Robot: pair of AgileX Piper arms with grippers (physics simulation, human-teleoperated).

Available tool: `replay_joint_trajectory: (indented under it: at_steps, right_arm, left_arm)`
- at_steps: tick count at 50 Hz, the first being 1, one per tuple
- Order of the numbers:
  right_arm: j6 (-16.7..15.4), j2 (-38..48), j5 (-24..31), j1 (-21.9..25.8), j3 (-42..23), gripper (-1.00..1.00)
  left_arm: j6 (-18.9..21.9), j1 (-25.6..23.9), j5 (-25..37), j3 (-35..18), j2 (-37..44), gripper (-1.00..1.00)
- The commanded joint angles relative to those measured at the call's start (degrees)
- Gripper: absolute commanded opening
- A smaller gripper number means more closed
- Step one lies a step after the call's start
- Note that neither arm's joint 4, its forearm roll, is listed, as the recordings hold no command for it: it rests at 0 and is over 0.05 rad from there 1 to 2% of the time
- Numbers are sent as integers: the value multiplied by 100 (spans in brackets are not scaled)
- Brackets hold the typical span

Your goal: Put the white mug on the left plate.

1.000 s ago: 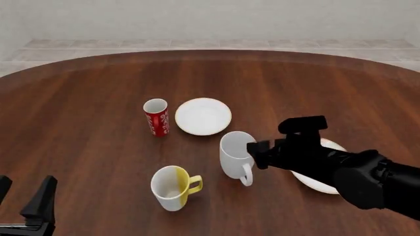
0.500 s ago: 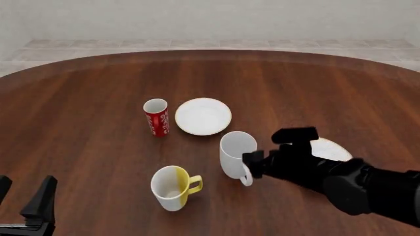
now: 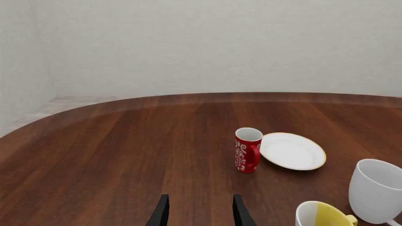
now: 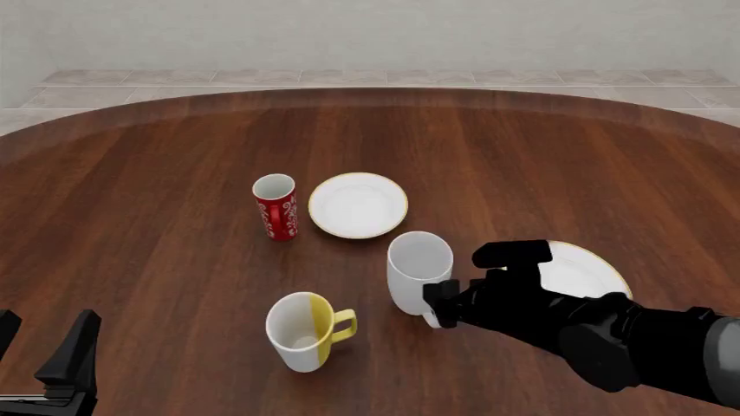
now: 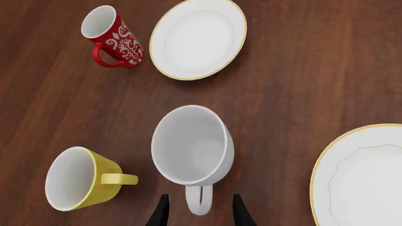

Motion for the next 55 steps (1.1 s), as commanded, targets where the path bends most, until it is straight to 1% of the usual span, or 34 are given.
replay_joint_trajectory:
  at_steps: [1,12,31,37,55]
  right_arm:
    - [60,188,-160,42,35,100]
    - [26,382,-273,43,17,100]
    - [181,680,-523,106,68,100]
    - [145,669,-504,92,63,100]
    - [230,920,-653,122,80,100]
  left_arm:
    - [0,0,0,0,0,100]
    - [0,0,0,0,0,100]
    - [0,0,0,0,0,100]
    - [0,0,0,0,0,100]
    - [0,0,0,0,0,100]
